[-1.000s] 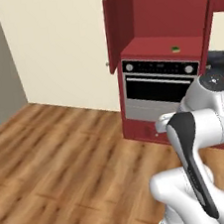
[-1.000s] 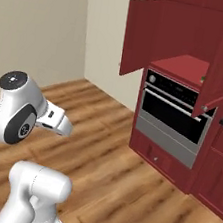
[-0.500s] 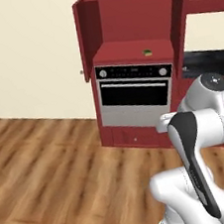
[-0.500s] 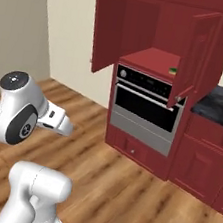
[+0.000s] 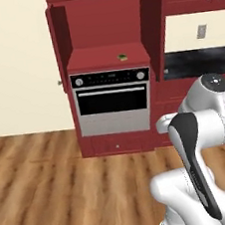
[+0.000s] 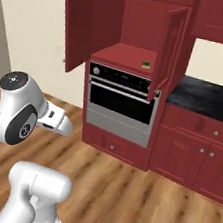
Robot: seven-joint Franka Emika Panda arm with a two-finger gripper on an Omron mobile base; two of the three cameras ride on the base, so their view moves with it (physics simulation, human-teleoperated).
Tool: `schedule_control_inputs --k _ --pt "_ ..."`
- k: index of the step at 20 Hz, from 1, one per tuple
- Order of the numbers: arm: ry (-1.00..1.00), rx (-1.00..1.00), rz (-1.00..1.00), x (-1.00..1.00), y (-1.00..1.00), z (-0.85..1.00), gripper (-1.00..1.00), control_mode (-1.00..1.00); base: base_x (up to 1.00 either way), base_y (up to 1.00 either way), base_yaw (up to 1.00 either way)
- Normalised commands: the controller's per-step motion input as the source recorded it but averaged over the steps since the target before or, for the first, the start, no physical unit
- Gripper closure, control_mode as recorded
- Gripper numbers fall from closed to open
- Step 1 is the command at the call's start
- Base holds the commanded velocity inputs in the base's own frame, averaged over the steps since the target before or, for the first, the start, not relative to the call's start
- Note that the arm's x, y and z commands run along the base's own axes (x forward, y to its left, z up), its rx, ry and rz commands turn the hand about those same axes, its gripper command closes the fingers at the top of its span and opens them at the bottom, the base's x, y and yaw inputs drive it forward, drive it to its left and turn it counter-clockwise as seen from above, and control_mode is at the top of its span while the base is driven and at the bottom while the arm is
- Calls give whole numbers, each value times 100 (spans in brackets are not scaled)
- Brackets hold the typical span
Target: Locate and retrieve the dish brush and sponge from the cabinet. Place them next to the sink.
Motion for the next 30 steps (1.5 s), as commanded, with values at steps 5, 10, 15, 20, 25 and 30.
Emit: schedule_control_inputs --k 5,10,15,20,25,30 --pt "0 0 0 0 0 0 -100 100 52 35 -34" --pt "0 0 0 0 0 0 -100 100 64 46 -28" --pt "0 0 0 0 0 0 -100 100 62 50 -26" --pt "0 0 0 0 0 0 -100 100 53 56 -24" --pt "0 0 0 0 0 0 -100 100 45 51 -20" --pt "0 0 0 0 0 0 -100 100 65 21 -4"
